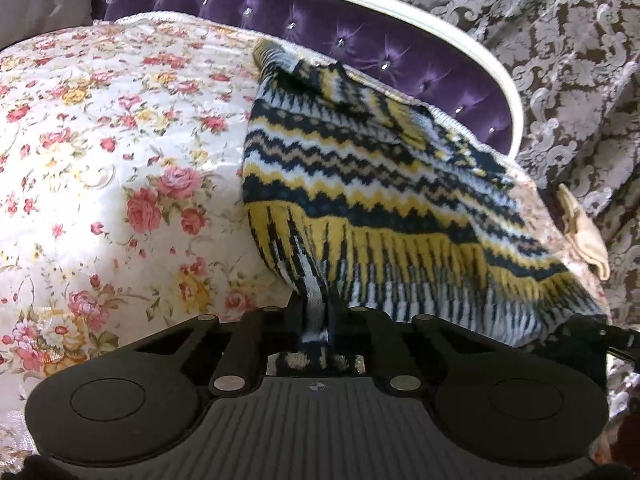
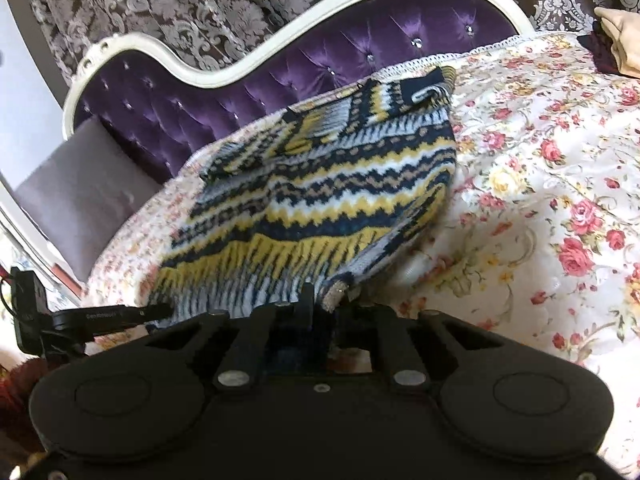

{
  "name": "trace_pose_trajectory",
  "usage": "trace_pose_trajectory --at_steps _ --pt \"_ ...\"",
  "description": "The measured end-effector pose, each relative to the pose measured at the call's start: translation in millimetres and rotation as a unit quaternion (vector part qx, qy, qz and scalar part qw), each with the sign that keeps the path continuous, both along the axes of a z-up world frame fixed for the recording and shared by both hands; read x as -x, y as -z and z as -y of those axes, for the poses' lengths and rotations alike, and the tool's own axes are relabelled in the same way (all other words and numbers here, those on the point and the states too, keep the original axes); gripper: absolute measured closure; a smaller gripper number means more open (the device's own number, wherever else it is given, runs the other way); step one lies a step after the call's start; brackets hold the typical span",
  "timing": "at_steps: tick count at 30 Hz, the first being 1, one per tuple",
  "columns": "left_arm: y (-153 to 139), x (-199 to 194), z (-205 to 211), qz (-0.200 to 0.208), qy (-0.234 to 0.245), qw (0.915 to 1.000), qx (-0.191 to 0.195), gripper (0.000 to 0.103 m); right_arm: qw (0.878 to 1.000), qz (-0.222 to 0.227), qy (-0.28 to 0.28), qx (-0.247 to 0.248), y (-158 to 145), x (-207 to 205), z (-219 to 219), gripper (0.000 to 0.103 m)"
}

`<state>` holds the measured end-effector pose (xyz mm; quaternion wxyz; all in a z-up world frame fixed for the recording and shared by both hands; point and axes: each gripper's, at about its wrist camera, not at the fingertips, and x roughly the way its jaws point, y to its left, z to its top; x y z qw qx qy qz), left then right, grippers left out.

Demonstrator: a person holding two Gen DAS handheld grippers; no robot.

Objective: Fold small clothes
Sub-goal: 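Fold the held side over the sweater body and open the left gripper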

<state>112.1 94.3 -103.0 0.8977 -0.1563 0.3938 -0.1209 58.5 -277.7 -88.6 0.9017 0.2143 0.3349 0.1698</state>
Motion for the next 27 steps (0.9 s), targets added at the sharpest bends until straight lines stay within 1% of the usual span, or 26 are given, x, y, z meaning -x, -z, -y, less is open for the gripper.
trace_pose_trajectory --at_steps 3,7,9,14,17,20,24,27 --pt "-4.7 0.9 -2.1 0.007 -0.003 0.9999 0.015 0.093 1.0 0.003 -0.001 -0.009 -2.1 -1.3 -0.1 0.09" --pt "-15.2 -0.8 -7.8 0.016 -0.012 0.999 0.041 0.093 0.998 0.007 0.008 -0.055 -4.8 -5.1 6.0 0.09" --pt "-24.4 -3.7 -11.1 0.028 -0.016 0.9979 0.055 0.093 0.997 0.013 0.016 -0.078 -8.4 -8.5 10.8 0.09" --pt "-46.8 -27.0 -17.6 0.046 -0.031 0.9953 0.079 0.093 0.991 0.024 0.034 -0.131 -17.9 -30.8 27.1 0.09" --pt "-58.8 -52.5 -14.9 0.056 -0.033 0.9955 0.07 0.093 0.988 0.026 0.046 -0.148 -21.7 -56.2 38.5 0.09" --pt "-63.0 -78.1 -12.3 0.06 -0.035 0.9958 0.06 0.093 0.988 0.029 0.061 -0.14 -22.7 -82.7 45.6 0.09" --pt "-57.6 -116.3 -9.9 0.049 -0.041 0.9966 0.052 0.092 0.985 0.015 0.088 -0.145 -16.0 -124.5 56.7 0.09" --pt "-47.6 -141.6 -5.8 0.035 -0.039 0.9981 0.032 0.09 0.985 -0.006 0.1 -0.138 -4.5 -148.1 61.6 0.09"
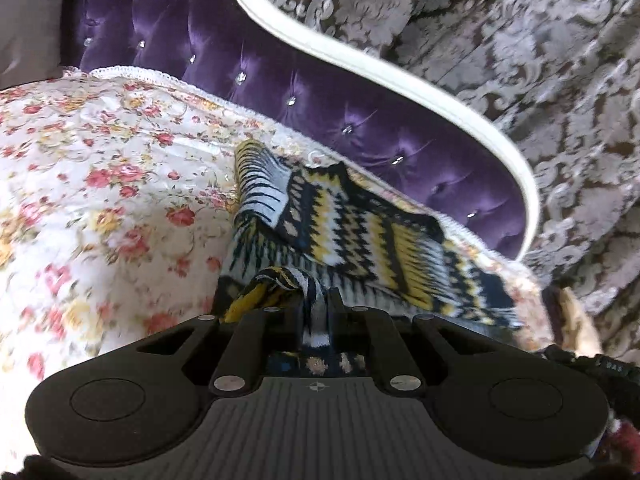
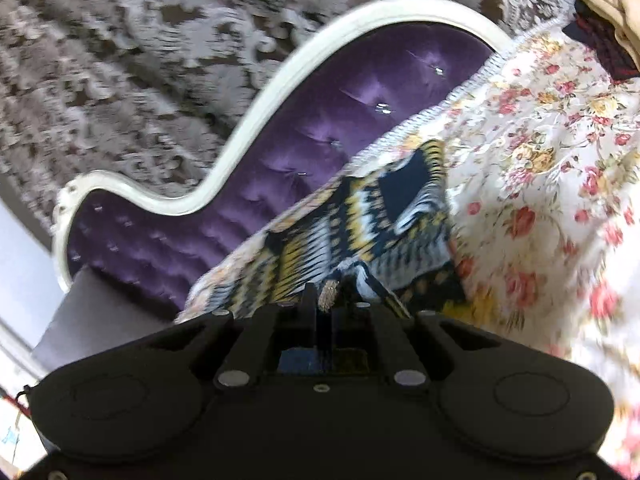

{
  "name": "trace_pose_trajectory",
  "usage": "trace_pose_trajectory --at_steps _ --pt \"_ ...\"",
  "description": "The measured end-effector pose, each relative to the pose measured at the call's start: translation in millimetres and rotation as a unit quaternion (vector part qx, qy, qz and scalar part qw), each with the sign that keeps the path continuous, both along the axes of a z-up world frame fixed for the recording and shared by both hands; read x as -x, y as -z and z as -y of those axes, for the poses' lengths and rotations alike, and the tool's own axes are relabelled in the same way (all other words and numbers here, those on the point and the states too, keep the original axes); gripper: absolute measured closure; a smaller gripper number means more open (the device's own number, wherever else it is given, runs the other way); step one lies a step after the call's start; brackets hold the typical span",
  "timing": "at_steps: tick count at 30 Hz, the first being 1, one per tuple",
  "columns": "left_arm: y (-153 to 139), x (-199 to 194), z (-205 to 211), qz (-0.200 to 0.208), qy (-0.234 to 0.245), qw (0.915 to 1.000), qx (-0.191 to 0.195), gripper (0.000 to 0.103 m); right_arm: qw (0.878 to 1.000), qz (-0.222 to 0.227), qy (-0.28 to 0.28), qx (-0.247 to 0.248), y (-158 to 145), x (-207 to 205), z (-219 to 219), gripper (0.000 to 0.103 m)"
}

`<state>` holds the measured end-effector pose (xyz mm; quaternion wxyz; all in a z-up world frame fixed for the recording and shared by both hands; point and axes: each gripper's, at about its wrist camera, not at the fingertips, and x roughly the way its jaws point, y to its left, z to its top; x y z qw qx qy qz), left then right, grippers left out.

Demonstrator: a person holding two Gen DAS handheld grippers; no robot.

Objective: Fold small clothes
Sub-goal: 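Fold the held side over the sweater body and open the left gripper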

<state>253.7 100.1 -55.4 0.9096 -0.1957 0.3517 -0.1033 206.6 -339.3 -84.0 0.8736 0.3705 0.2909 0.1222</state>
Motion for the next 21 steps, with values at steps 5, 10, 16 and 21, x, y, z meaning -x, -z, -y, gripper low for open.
trace_pose_trajectory --at_steps 5,10,16,21 --pt "11.4 -17.7 -0.6 -0.015 0.02 0.9994 -0.025 0.081 0.999 -0.032 0.002 0.013 21.5 -22.9 2.7 0.082" --pt "8.2 -14.5 -13.1 -0.001 0.003 0.999 -0.044 0.064 0.999 -0.027 0.01 0.019 25.1 -19.4 12.3 0.076" --pt "-1.1 -1.6 -15.3 0.009 0.009 0.9901 -0.14 0.062 0.999 -0.01 0.017 0.049 15.9 -9.6 17.2 0.061" --pt "9.1 29.9 12.9 0.036 0.074 0.9552 -0.284 0.062 0.99 0.018 0.002 0.142 -1.9 7.1 14.9 0.051"
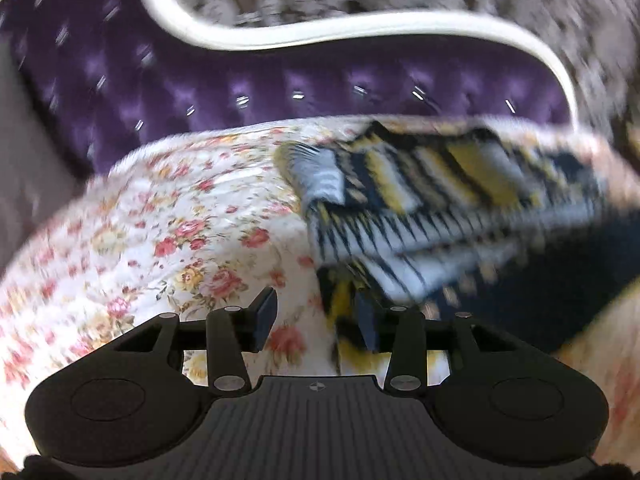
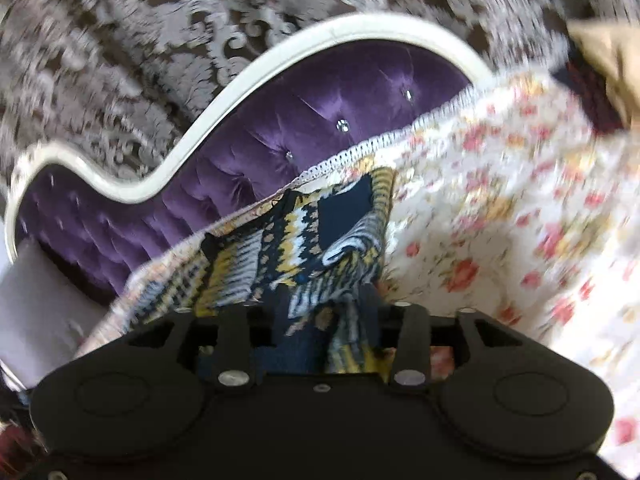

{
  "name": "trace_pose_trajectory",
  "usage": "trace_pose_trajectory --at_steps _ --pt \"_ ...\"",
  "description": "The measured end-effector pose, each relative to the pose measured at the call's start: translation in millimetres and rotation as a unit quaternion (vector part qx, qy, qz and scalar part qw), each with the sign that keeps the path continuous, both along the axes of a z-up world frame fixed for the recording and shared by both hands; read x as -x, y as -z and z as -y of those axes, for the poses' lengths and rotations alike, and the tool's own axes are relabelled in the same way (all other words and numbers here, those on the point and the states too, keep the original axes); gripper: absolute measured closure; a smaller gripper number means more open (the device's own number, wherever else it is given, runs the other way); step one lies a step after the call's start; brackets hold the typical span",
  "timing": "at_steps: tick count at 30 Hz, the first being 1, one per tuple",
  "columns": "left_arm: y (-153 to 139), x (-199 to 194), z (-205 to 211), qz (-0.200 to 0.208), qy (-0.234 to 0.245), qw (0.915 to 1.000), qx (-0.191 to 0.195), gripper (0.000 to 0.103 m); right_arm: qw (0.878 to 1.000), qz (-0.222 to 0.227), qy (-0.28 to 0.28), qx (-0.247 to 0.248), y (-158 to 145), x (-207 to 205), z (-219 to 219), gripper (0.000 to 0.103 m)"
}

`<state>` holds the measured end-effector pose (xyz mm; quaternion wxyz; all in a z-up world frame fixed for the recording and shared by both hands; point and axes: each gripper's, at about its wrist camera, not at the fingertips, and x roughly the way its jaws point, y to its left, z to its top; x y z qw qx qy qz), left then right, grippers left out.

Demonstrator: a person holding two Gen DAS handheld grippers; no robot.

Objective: Fold small clothes
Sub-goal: 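Fold the held side over the sweater body and open the left gripper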

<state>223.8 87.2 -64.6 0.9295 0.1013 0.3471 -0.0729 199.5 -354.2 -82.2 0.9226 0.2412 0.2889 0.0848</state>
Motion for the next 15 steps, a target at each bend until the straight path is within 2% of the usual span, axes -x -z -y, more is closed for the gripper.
trace_pose_trajectory --at_steps 6,13,15 --pt "18.3 23.5 35.5 0.019 0.065 0.9927 -0.099 0.061 0.995 -0.021 -0.03 0.091 2.5 12.8 -5.8 0.051" --pt "20.7 25.8 59.7 0.042 0.119 0.9817 -0.142 0.062 0.977 -0.02 -0.073 0.198 8.1 21.0 -23.3 0.051" --pt "21.9 24.4 62.3 0.043 0.127 0.9805 -0.144 0.062 0.971 -0.015 -0.09 0.221 9.9 21.6 -30.8 0.051"
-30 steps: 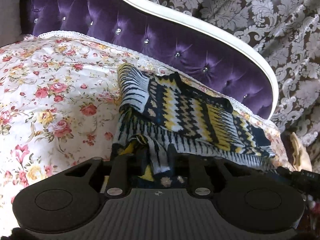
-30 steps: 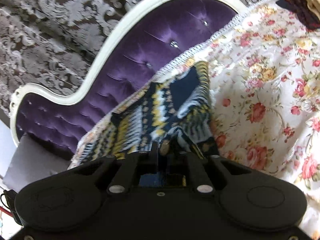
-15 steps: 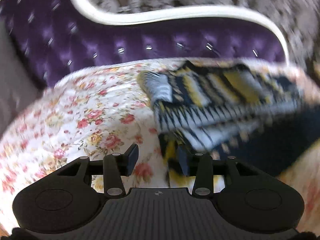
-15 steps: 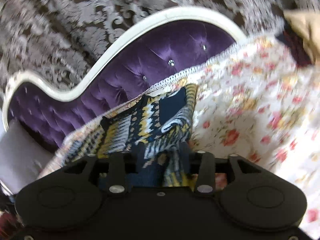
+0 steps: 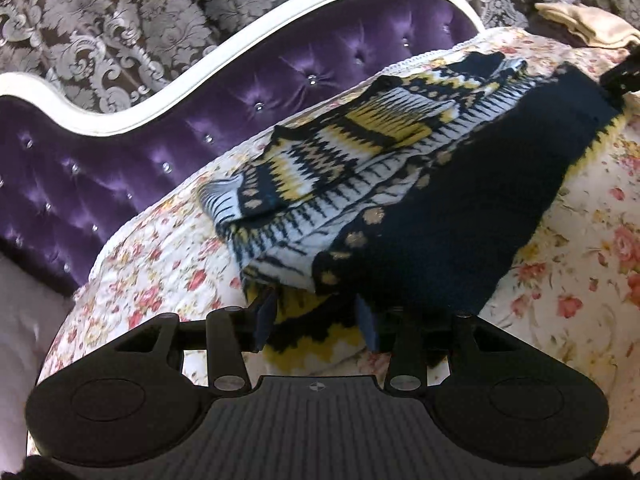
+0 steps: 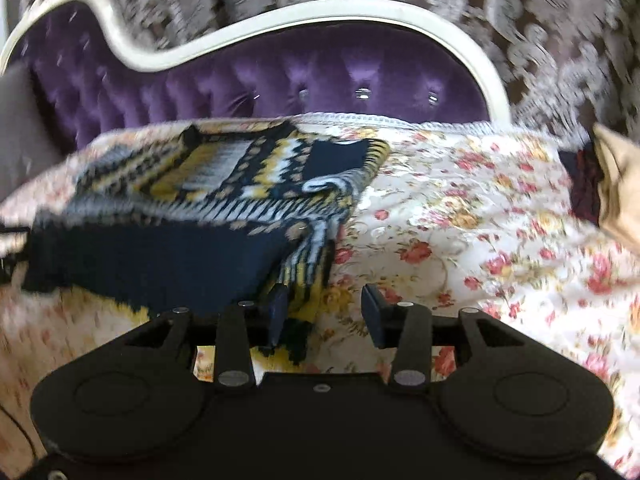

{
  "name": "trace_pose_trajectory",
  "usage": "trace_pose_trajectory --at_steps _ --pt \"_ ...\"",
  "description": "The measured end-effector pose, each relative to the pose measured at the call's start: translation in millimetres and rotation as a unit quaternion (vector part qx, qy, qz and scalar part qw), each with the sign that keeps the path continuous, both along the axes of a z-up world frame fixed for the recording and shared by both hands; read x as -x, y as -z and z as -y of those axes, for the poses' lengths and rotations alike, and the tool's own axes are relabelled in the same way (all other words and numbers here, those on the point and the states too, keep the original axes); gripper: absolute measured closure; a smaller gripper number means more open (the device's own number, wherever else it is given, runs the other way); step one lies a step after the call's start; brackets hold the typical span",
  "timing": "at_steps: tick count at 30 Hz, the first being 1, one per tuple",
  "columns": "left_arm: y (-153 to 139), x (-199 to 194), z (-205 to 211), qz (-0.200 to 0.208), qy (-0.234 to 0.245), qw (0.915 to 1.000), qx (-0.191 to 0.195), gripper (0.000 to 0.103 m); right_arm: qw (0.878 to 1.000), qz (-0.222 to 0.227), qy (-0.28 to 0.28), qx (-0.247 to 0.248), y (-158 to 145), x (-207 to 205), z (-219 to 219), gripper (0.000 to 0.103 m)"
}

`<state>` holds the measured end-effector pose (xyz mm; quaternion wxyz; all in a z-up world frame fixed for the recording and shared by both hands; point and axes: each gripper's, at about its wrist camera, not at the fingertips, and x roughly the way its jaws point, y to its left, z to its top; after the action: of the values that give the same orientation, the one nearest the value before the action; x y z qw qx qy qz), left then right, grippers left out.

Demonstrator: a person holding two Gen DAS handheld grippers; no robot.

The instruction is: Fold small clothes

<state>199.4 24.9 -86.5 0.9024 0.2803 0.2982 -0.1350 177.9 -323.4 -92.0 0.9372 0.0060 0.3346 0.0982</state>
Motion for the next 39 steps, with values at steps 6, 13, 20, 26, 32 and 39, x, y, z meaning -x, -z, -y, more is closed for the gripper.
trace_pose_trajectory --at_steps 6,13,20,26,32,39 --pt "-12.6 -17.5 -0.6 -0.01 0.007 0.9989 0.045 0.062 0.999 0.026 -0.025 0.018 -2.3 -6.6 -15.2 0.051" --pt "-27.1 -84.3 -26.4 -0.067 -0.066 0.9726 0.213 0.062 0.997 0.02 0.001 -0.071 -7.3 -53.8 -9.7 0.051" --pt "-19.6 -111.8 -52.8 -0.107 -0.113 0.9527 0.261 0.061 0.993 0.007 0.041 -0.11 1.5 -76.3 6.9 0.051" --pt "-22.7 -109.0 -50.9 -0.105 -0.07 0.9594 0.252 0.059 0.994 0.025 0.008 -0.104 0.5 -65.3 9.8 0.047" --pt "-29.5 -111.7 -27.8 -0.087 -0.014 0.9666 0.241 0.057 0.993 0.036 -0.008 -0.116 2.1 -74.4 6.2 0.044" --pt "-20.2 -117.5 -14.3 -0.092 0.004 0.9668 0.239 0.053 0.993 0.034 -0.024 -0.111 7.1 -88.6 -0.3 0.044"
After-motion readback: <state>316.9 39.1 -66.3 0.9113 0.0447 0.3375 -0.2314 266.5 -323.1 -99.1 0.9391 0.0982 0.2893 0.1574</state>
